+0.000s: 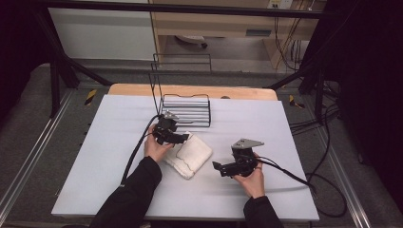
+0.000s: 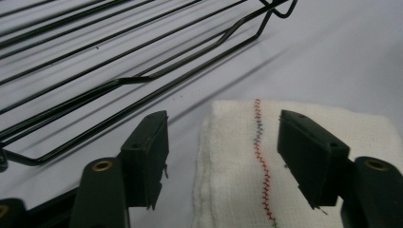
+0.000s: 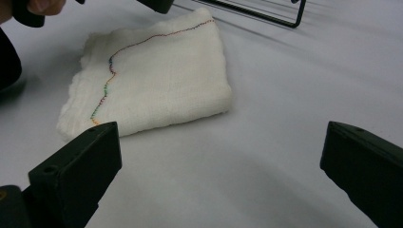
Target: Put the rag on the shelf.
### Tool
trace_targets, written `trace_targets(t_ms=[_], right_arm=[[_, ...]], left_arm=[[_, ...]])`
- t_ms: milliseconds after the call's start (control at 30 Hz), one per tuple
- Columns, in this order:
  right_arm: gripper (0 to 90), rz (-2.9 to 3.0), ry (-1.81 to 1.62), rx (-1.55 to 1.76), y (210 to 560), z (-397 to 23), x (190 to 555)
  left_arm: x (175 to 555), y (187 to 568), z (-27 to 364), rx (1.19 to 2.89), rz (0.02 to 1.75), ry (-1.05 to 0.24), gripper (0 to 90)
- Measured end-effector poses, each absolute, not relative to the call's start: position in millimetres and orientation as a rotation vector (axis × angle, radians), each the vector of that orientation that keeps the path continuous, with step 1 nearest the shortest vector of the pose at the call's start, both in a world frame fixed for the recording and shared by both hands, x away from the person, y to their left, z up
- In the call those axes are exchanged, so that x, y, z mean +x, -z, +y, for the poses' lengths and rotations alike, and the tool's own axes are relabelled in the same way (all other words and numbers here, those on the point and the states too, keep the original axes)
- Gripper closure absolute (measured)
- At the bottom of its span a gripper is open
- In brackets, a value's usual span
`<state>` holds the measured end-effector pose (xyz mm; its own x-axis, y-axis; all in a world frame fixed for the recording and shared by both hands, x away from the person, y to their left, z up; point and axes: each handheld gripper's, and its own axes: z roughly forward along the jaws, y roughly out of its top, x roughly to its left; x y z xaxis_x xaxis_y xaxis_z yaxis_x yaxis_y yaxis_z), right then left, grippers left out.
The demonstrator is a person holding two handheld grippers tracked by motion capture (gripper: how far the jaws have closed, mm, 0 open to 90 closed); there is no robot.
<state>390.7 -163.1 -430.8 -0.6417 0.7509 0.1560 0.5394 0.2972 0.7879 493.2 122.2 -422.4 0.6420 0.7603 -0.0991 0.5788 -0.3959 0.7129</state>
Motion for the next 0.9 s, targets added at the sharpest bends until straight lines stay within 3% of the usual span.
trace_targets(t_ms=[233, 533, 900], right_arm=[[0.6, 2.326, -1.26, 1.178, 431.8, -162.9, 391.6], [0.6, 2.326, -1.259, 1.187, 431.8, -162.7, 392.1], [0.6, 2.32, -1.266, 1.187, 430.9, -163.0, 392.0]], left_arm=[[504.0, 436.5, 117.7, 2.126, 1.065, -0.317, 50.7], [511.3, 444.5, 115.7, 2.108, 1.079, -0.282, 60.6], [509.6, 444.4, 115.7, 2.104, 1.071, -0.232, 62.3]])
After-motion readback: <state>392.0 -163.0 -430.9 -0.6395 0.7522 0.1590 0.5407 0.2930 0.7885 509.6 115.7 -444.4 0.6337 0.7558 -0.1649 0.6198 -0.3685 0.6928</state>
